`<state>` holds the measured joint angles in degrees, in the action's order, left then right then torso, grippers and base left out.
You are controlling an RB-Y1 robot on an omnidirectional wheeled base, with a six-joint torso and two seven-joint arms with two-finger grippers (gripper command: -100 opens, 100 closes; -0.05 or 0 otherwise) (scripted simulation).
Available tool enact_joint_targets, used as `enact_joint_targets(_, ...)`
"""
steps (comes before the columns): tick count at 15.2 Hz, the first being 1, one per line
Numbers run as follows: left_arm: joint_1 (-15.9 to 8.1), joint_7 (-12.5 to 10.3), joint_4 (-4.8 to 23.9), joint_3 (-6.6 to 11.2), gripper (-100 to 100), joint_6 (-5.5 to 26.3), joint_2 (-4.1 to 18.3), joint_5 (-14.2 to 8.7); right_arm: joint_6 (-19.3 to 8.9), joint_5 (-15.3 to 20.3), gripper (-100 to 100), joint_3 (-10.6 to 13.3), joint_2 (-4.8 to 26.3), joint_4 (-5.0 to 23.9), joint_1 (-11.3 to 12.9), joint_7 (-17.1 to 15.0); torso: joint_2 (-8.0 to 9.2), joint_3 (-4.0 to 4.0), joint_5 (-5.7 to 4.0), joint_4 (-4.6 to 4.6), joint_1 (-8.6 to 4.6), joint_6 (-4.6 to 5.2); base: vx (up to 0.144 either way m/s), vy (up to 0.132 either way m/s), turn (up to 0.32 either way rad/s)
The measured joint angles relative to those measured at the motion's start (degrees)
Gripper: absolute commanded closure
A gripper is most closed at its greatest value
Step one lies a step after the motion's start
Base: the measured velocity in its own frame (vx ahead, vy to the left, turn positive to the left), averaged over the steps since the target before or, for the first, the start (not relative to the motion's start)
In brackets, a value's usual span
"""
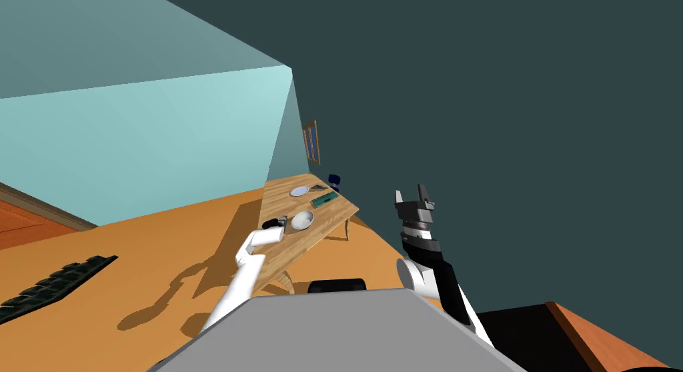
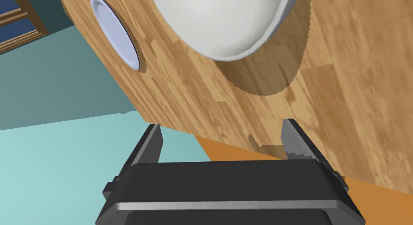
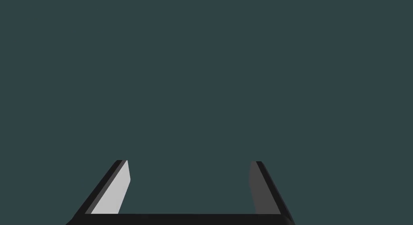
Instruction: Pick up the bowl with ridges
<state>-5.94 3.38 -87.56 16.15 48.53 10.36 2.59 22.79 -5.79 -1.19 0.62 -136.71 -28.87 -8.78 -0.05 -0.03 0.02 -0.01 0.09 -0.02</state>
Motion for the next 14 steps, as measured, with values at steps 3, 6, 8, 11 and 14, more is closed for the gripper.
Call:
enact_joint_targets(3, -1.7, 0.1, 2.5, 0.9, -100, 2.8, -0.5, 0.4, 0.0, 0.0, 0, 0.0, 0.0, 0.0, 0.0, 0.0, 0.0, 0.0, 0.0, 0.0, -0.02, 0.05, -0.011, 0.022, -0.182)
enact_joint_targets(6, -3.0, 0.4, 3.9, 1.78, -100, 6.5, -1.0, 0.4, 0.0, 0.0, 0, 0.0, 0.0, 0.0, 0.0, 0.0, 0.0, 0.0, 0.0, 0.0, -0.01, 0.02, -0.009, 0.025, -0.172)
enact_joint_targets(8, -4.3, 0.4, 5.8, 2.36, -100, 8.5, -1.3, 0.7, 0.0, 0.0, 0, 0.0, 0.0, 0.0, 0.0, 0.0, 0.0, 0.0, 0.0, 0.0, 0.0, 0.02, -0.011, 0.023, -0.156)
enact_joint_targets(11, -5.3, 0.7, 7.3, 3.19, -100, 11.5, -1.7, 0.7, 0.0, 0.0, 0, 0.0, 0.0, 0.0, 0.0, 0.0, 0.0, 0.0, 0.0, 0.0, -0.01, 0.02, -0.01, 0.02, -0.136)
enact_joint_targets(14, -6.5, 0.9, 8.7, 3.86, -100, 14.1, -2.1, 0.9, 0.0, 0.0, 0, 0.0, 0.0, 0.0, 0.0, 0.0, -0.01, -0.01, -0.01, 0.0, -0.03, 0.01, -0.008, 0.017, -0.119)
